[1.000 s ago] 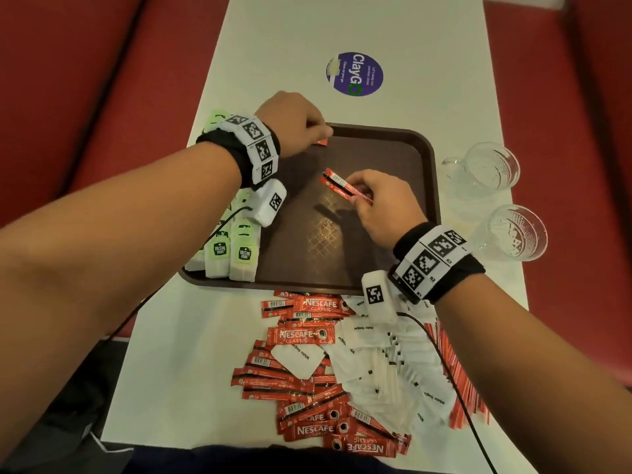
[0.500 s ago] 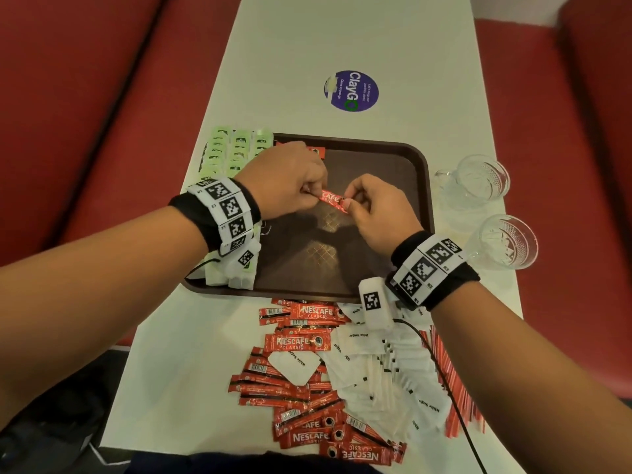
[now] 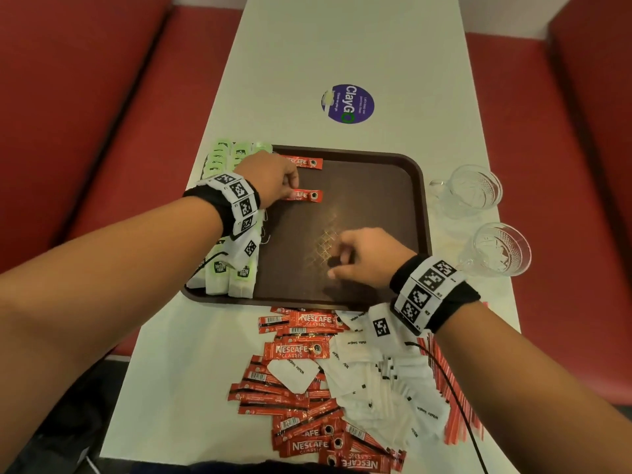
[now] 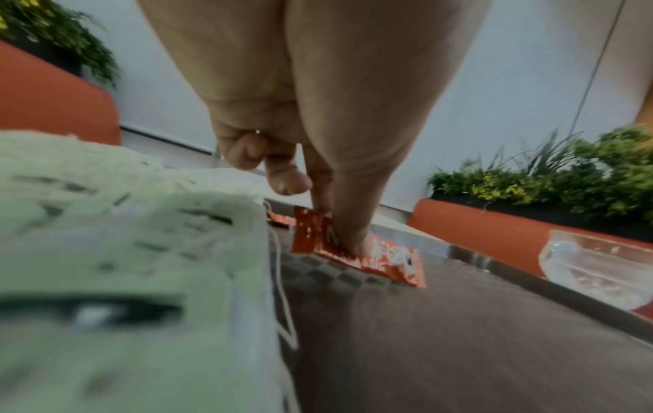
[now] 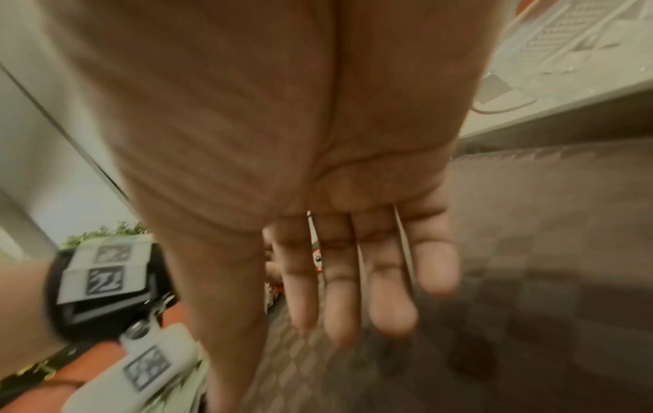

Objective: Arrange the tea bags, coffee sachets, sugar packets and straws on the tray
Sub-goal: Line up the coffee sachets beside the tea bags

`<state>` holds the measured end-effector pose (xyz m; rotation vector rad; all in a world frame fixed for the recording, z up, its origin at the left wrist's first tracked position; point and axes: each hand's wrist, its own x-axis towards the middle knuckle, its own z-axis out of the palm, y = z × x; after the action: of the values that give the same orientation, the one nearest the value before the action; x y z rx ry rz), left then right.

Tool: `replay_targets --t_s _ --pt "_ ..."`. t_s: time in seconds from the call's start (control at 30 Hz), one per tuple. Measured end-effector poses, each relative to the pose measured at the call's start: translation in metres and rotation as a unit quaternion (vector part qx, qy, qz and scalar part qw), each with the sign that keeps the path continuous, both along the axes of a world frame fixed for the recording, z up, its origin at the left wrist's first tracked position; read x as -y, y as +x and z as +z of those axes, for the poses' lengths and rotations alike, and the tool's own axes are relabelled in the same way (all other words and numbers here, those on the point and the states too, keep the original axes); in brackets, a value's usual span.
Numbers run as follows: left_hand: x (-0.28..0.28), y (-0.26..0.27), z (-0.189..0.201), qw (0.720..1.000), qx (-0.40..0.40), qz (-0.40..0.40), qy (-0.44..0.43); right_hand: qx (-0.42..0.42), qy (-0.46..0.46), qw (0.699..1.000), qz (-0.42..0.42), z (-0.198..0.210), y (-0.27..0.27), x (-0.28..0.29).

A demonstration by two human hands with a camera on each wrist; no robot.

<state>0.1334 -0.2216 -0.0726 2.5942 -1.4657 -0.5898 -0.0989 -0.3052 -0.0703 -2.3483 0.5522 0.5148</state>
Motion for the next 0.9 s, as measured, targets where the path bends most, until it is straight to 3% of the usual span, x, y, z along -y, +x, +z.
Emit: replay_targets --t_s 0.1,0.23,0.7,0.9 --pt "0.011 0.005 -0.005 0.999 0.038 0.006 0.023 -0.075 -0.003 0.994 0.077 -0.001 -0.007 -0.006" --pt "0.023 0.008 -0.01 0.996 0.076 -0.011 0.038 -0.088 0.004 0.991 0.105 -0.005 -0.013 -0.012" --pt "0.062 0.019 -0.016 0.987 0.122 -0.01 0.107 -0.072 0.021 0.993 0.092 -0.007 -0.02 -0.014" --pt "0.055 0.014 -0.01 0.989 0.126 -0.005 0.079 -0.088 0.012 0.992 0.09 -0.003 -0.02 -0.018"
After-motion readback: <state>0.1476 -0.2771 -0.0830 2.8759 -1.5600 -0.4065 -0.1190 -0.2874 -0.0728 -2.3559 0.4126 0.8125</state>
